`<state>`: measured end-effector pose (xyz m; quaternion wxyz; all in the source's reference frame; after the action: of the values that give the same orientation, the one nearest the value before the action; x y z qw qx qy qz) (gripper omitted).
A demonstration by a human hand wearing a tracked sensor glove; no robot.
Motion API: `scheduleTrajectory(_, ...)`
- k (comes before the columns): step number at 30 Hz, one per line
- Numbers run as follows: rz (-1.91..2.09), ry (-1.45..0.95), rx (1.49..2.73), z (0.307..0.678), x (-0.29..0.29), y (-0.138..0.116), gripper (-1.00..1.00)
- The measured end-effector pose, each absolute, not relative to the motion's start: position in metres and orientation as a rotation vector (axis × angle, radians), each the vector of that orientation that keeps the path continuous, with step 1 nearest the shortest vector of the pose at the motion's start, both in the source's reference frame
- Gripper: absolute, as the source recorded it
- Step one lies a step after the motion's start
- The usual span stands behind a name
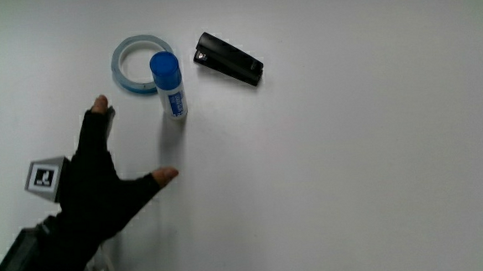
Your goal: Pick glue
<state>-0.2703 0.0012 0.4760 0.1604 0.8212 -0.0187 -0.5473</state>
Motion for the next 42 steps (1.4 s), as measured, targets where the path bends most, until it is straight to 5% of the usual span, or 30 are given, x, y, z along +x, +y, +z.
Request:
scheduleTrajectory(18, -1.546, -0.096, 2.268, 0.487, -0.232, -0.041, 0.00)
scheduleTrajectory(34, -1.554, -0.106, 2.341, 0.497, -0.225, -0.054, 0.00)
scheduleTrajectory(42, -1.638, -0.162, 2.415, 0.503, -0.233, -0.051, 0.38)
